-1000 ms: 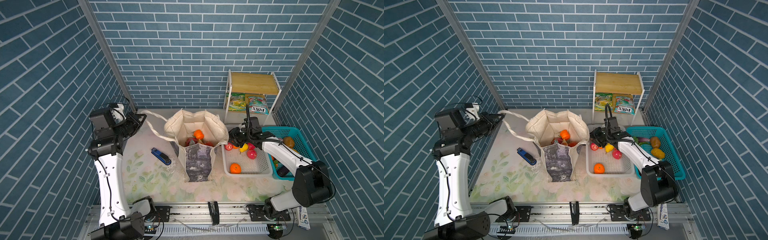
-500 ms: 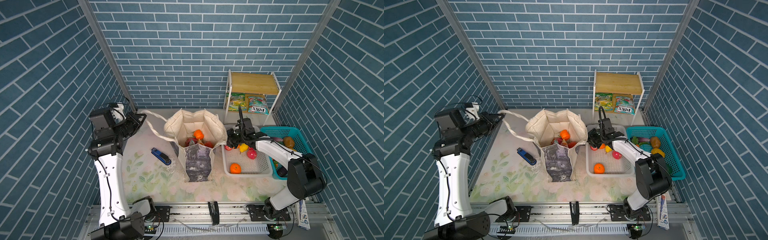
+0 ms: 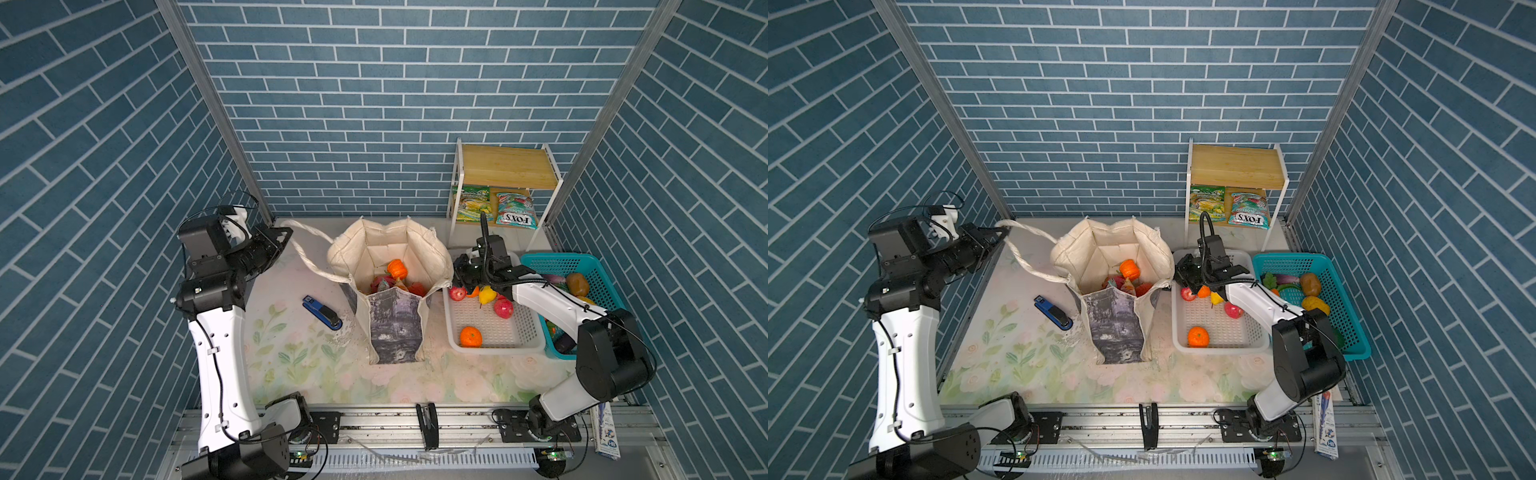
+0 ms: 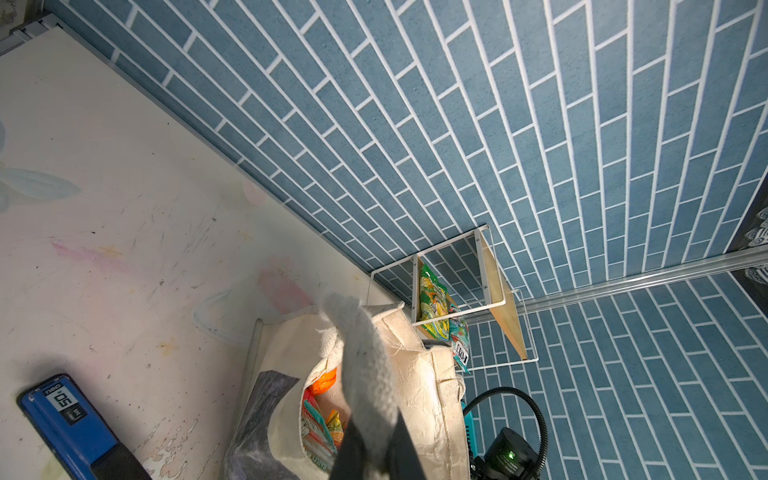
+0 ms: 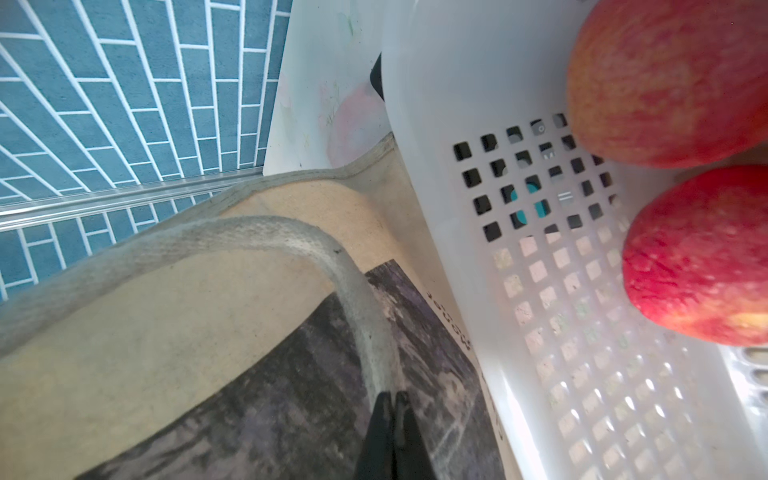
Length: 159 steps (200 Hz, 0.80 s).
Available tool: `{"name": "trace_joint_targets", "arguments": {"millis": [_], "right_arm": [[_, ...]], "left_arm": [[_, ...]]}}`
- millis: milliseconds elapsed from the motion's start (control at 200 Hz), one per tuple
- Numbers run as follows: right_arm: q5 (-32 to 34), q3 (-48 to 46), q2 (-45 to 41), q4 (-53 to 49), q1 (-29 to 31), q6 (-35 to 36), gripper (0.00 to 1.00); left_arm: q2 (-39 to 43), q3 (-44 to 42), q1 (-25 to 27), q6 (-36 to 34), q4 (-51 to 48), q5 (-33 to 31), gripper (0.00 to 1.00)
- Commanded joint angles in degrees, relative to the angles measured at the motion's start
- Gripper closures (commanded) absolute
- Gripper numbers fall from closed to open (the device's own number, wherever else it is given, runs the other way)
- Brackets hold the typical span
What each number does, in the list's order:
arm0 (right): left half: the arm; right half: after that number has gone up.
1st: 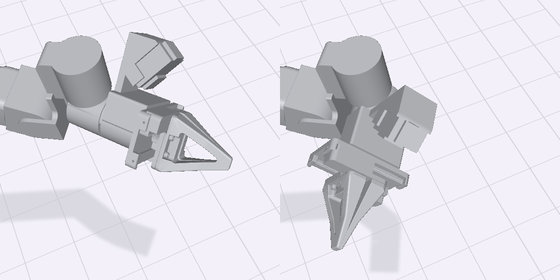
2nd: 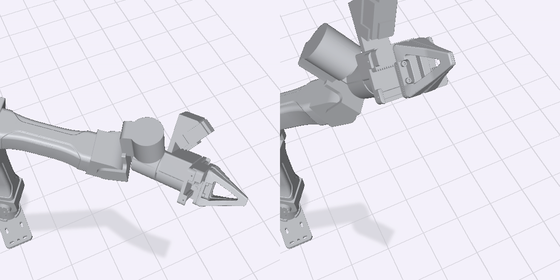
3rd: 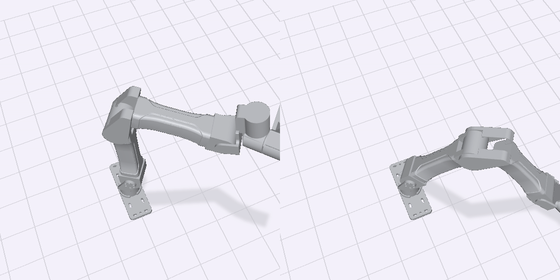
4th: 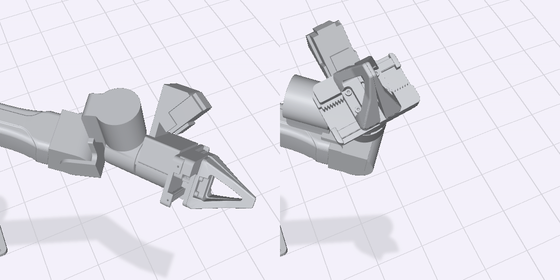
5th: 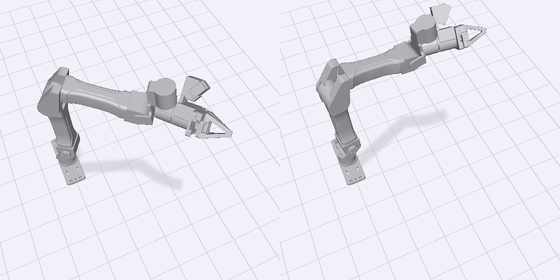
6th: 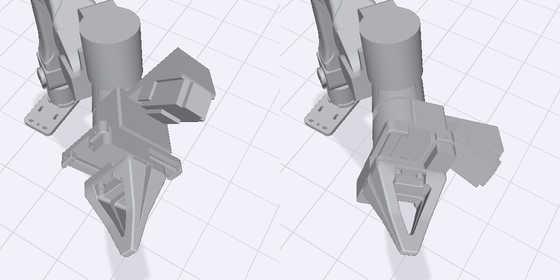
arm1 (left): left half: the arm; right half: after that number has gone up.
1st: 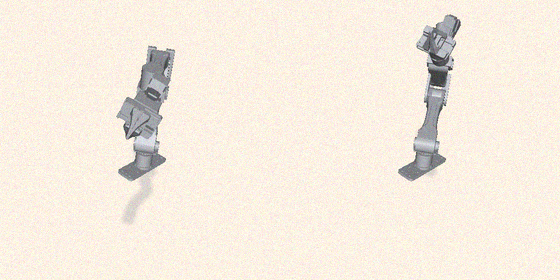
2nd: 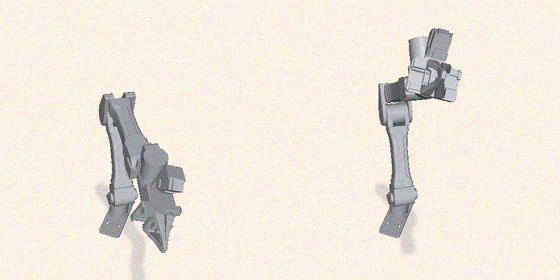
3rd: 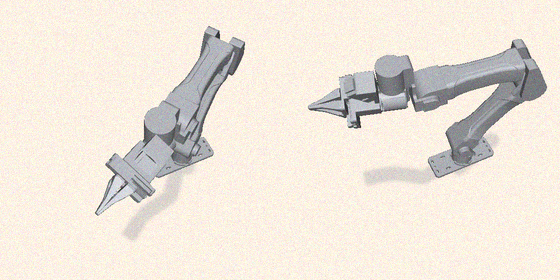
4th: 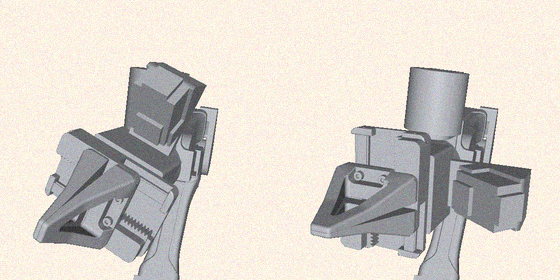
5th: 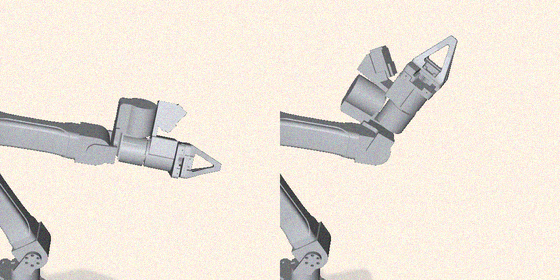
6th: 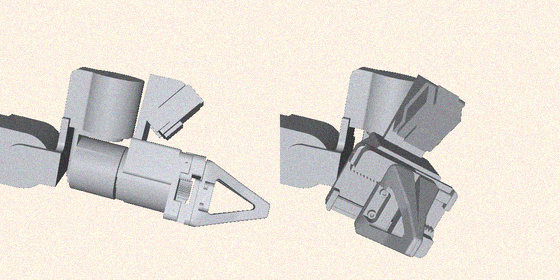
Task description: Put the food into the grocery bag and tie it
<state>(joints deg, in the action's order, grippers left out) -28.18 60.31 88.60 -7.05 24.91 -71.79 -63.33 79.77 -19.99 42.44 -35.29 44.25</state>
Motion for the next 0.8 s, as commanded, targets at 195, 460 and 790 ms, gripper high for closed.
{"name": "trace_joint_targets", "arguments": {"millis": [195, 460, 790], "right_arm": [[2.23, -0.92, -11.52, -4.17, -4.65, 1.1, 1.0], [1.43, 0.58, -12.84, -6.79, -6.23, 3.95, 1.0], [0.32, -1.36, -5.23, -3.52, -3.99, 4.15, 1.0]], "left_arm": [[0.91, 1.96, -0.75, -0.49, 2.59, 0.33, 0.97], [0.93, 1.87, -0.75, -0.16, 2.77, 0.4, 0.97], [1.18, 0.66, -0.75, 0.18, 3.43, 0.2, 0.97]]}}
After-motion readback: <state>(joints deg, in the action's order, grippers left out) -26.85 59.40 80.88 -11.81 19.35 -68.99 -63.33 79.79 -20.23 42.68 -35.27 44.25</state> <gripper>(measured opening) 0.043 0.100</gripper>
